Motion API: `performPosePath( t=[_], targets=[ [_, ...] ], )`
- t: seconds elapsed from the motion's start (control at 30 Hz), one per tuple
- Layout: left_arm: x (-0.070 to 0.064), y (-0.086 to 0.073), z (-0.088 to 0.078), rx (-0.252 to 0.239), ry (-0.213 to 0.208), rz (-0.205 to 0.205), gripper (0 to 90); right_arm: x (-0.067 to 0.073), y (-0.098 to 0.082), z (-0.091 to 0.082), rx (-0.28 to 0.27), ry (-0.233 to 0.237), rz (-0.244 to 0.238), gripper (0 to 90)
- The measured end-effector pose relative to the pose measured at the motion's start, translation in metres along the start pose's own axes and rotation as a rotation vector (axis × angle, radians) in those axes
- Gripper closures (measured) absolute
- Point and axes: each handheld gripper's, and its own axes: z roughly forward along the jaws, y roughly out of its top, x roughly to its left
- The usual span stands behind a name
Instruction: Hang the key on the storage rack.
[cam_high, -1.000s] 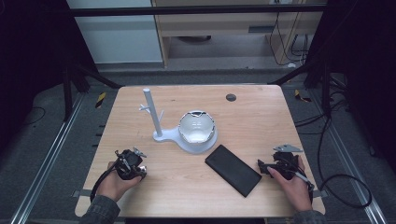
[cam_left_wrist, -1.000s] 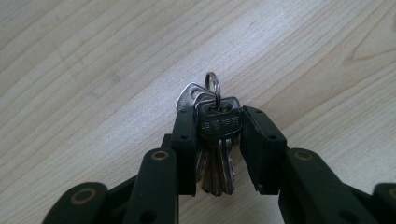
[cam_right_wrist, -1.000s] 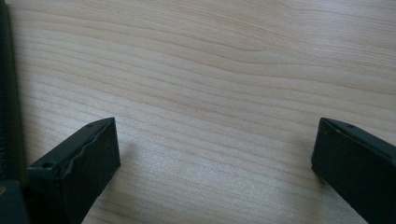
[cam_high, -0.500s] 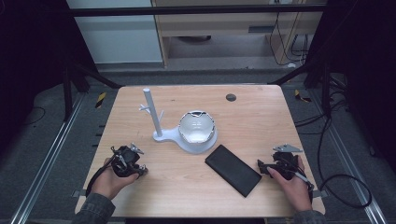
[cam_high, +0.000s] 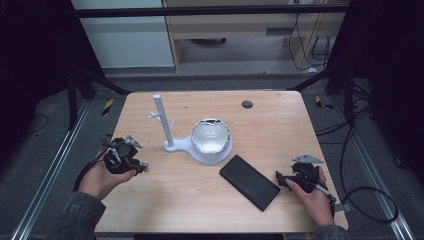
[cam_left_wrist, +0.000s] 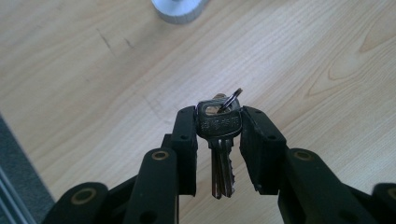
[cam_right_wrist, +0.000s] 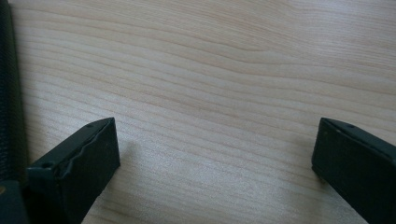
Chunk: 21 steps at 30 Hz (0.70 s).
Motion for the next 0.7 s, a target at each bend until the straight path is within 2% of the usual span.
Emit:
performPosePath(
  t=[0.37,0.47,0.7],
  targets=[
    [0.009,0.039,-0.034,0.003,0.055,0.037,67.4,0.0,0.0,0.0,0.001,-0.001,-0.001,1.0],
    [0.011,0.051,-0.043,0.005,0.074,0.06,67.4,0.0,0.0,0.0,0.003,0.0,0.001,0.9],
    [0.014,0.084,-0.059,0.021,0.1,0.069,67.4,0.0,0.0,0.0,0.002,-0.003,-0.004,0.8]
  ],
)
